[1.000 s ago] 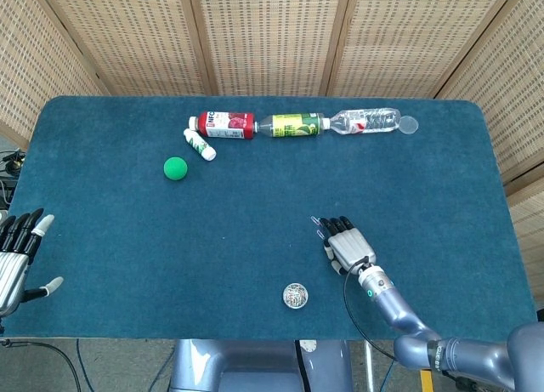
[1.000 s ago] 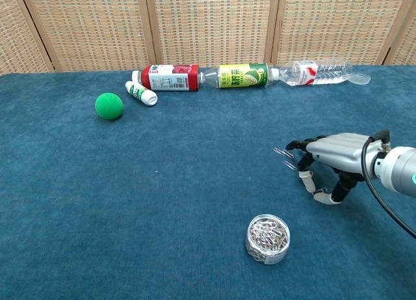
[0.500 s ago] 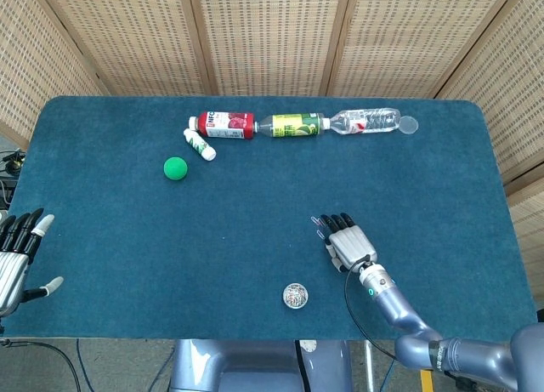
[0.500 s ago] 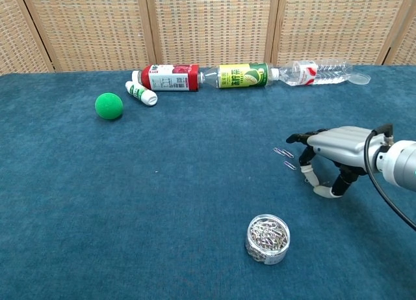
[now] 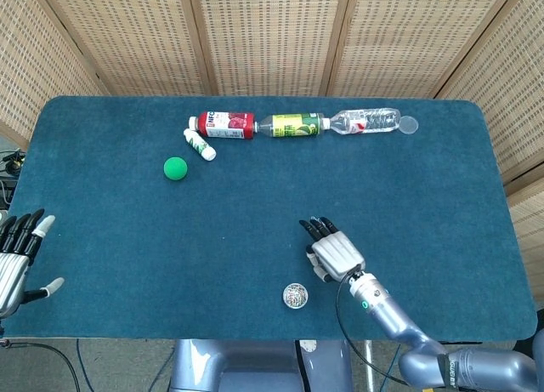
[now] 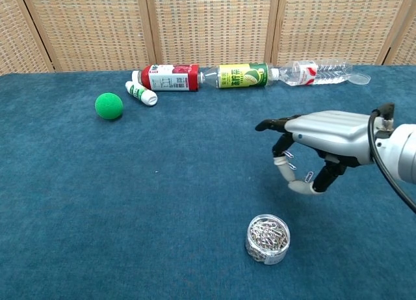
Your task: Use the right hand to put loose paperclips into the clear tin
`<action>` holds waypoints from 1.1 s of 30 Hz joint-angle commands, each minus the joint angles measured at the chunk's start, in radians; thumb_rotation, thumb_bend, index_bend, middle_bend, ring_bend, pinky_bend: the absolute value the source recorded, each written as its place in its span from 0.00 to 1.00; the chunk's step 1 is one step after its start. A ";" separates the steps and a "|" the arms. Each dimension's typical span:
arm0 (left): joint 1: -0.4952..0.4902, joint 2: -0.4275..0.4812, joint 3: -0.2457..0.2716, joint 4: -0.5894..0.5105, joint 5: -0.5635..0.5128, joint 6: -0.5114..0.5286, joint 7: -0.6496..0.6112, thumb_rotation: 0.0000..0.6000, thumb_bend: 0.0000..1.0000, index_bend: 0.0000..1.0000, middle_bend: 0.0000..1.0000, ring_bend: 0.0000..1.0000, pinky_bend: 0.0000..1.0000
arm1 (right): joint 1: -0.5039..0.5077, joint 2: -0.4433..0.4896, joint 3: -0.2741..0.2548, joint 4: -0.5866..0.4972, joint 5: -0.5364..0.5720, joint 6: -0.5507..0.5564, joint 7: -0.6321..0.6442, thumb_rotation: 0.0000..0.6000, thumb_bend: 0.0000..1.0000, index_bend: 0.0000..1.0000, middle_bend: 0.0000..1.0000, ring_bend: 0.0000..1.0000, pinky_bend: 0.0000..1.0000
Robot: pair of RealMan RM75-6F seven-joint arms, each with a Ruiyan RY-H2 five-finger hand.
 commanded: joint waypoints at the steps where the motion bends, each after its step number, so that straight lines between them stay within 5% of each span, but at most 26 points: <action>1: 0.001 0.000 0.001 0.000 0.002 0.000 0.002 1.00 0.00 0.00 0.00 0.00 0.00 | 0.010 0.019 -0.012 -0.076 -0.033 -0.001 -0.026 1.00 0.52 0.63 0.00 0.00 0.00; 17: -0.003 -0.003 0.000 0.007 -0.004 -0.007 0.000 1.00 0.00 0.00 0.00 0.00 0.00 | 0.073 -0.102 -0.020 -0.057 0.078 -0.042 -0.138 1.00 0.52 0.63 0.00 0.00 0.00; 33: -0.001 -0.002 0.000 0.005 -0.001 -0.003 -0.001 1.00 0.00 0.00 0.00 0.00 0.00 | 0.082 -0.114 -0.053 -0.052 0.121 -0.031 -0.165 1.00 0.51 0.63 0.00 0.00 0.00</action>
